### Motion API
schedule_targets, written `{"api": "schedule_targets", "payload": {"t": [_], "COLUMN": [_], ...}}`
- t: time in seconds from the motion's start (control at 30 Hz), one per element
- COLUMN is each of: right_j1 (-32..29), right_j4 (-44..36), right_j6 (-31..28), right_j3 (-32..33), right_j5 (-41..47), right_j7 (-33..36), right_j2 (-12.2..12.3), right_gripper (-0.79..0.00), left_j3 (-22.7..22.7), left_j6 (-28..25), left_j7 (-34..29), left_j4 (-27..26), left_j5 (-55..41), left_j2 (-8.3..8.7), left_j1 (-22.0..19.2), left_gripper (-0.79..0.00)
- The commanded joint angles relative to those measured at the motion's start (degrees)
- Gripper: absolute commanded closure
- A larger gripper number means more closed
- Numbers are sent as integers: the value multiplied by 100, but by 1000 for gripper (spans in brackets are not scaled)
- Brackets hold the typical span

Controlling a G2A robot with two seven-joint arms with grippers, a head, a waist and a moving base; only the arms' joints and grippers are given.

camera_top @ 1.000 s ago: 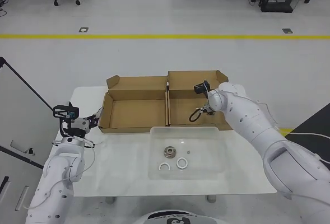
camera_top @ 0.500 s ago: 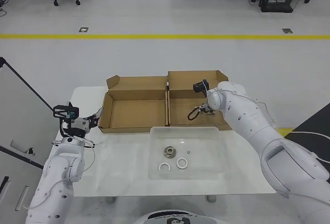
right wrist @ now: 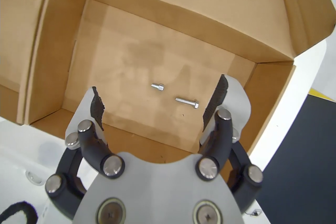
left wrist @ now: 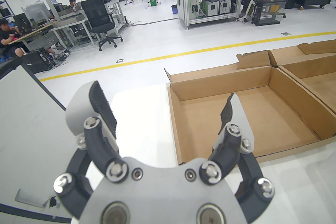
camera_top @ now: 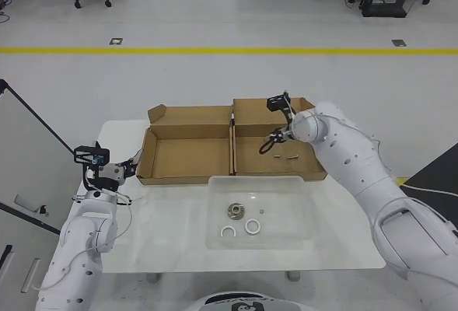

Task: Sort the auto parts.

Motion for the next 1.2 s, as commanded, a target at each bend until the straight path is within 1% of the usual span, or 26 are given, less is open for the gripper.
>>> {"api": "schedule_targets", "payload": {"t": [0.0,0.23,0.37,0.6,0.83,1.17], "right_j1": [-143,-935,-1399,-2008,-2411,-2426], "right_j4": [-385,-2135,-3012,-4133,-4734,-4765], "right_j6": [-46,-273,-393,-561,-595,-609], "right_j3": [237,1198,1657,2012,2093,2108], "right_j5": [29,170,319,468,694,745], "right_j7": [138,913,1410,2099,2444,2471], "right_j2": [95,457,608,765,843,849], "right_gripper": [-785,-785,-785,-785,-785,-785], "left_j3": [0,0,0,0,0,0], "left_j6": [0,0,0,0,0,0], "left_j7": [0,0,0,0,0,0], "left_j4": [0,0,0,0,0,0], "left_j5": [0,0,0,0,0,0], "left_j2": [0,0,0,0,0,0], "left_j1": [0,0,0,0,0,0], "left_gripper": [-785,-785,-785,-785,-785,-785]}}
